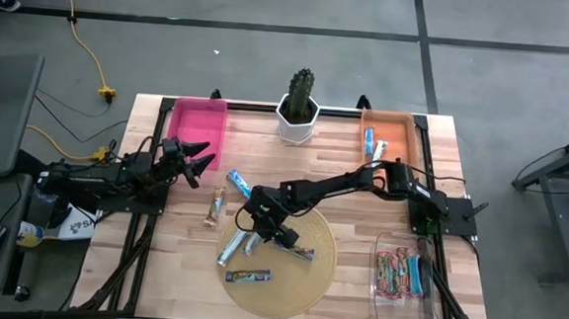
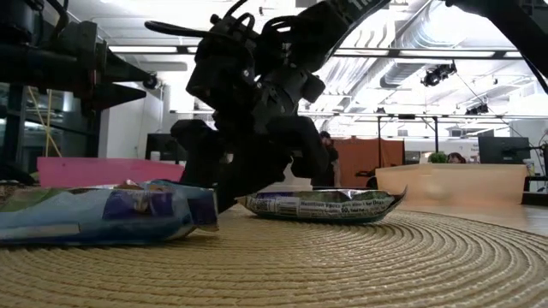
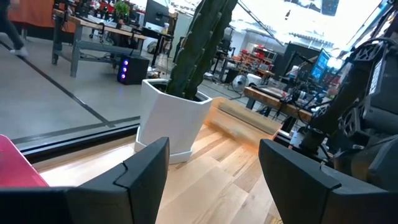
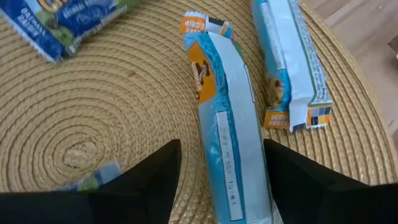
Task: Pick and place Granola Bars by type
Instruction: Put the yellow granola bar into the orange bin
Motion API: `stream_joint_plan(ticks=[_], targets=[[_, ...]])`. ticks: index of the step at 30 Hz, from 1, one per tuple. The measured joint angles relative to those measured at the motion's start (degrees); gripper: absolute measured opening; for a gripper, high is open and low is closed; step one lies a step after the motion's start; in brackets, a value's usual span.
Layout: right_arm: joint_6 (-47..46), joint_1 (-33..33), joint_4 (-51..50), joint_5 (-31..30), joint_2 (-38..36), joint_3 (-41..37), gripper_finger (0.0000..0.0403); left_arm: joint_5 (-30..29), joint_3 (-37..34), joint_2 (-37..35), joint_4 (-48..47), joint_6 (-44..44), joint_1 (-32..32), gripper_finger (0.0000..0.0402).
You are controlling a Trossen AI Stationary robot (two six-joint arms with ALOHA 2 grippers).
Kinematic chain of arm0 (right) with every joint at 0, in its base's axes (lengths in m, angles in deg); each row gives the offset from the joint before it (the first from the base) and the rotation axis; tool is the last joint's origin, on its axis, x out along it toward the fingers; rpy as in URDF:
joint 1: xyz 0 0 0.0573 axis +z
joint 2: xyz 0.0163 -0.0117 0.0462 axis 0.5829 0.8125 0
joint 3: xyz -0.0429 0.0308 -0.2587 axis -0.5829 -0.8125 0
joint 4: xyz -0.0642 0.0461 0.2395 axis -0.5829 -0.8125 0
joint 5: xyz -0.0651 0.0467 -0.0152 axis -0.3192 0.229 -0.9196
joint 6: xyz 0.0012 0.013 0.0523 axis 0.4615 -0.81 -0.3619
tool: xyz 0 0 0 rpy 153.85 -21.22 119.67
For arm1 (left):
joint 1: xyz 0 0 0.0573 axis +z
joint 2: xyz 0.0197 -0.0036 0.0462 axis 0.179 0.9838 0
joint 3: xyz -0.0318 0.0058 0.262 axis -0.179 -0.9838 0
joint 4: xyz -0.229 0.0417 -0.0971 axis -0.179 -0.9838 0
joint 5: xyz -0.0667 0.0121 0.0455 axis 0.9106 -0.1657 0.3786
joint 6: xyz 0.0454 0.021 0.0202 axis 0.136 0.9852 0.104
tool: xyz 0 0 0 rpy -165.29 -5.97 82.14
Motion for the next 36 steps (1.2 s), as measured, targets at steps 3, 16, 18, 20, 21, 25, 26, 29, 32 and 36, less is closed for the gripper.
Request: stream_joint_plan(ticks=[3,16,18,20,21,25,26,29,32,36], targets=[[-1.4,0.0,0.8,0.1,0.2,0.0,0.0211,0.0,0.0,0.0,0.0,0.0,0.0,0.0245],[-4.2,0.0,1.5,0.4,0.2,0.0,0.0176,0.0,0.0,0.0,0.0,0.0,0.0,0.0245],[-4.2,0.0,1.4,0.4,0.2,0.0,0.0166,0.0,0.0,0.0,0.0,0.0,0.0,0.0245],[-4.3,0.0,1.4,0.4,0.2,0.0,0.0156,0.0,0.0,0.0,0.0,0.0,0.0,0.0245],[-4.3,0.0,1.4,0.4,0.2,0.0,0.0151,0.0,0.0,0.0,0.0,0.0,0.0,0.0245],[-5.1,0.0,1.4,0.2,0.2,0.0,0.0137,0.0,0.0,0.0,0.0,0.0,0.0,0.0245],[-5.5,0.0,1.4,0.1,0.2,0.0,0.0134,0.0,0.0,0.0,0.0,0.0,0.0,0.0245],[-6.4,0.1,0.8,-1.0,-0.2,-0.1,0.0126,0.0,0.0,0.0,0.0,0.0,0.0,0.0245],[-6.4,0.1,-0.4,-1.9,-1.1,-0.2,0.0116,-0.1,0.0,0.0,0.0,0.0,0.0,0.0245],[-6.7,0.0,-0.9,-2.5,-2.6,-0.2,0.0101,0.0,0.0,0.0,0.0,0.0,0.0,0.0245]])
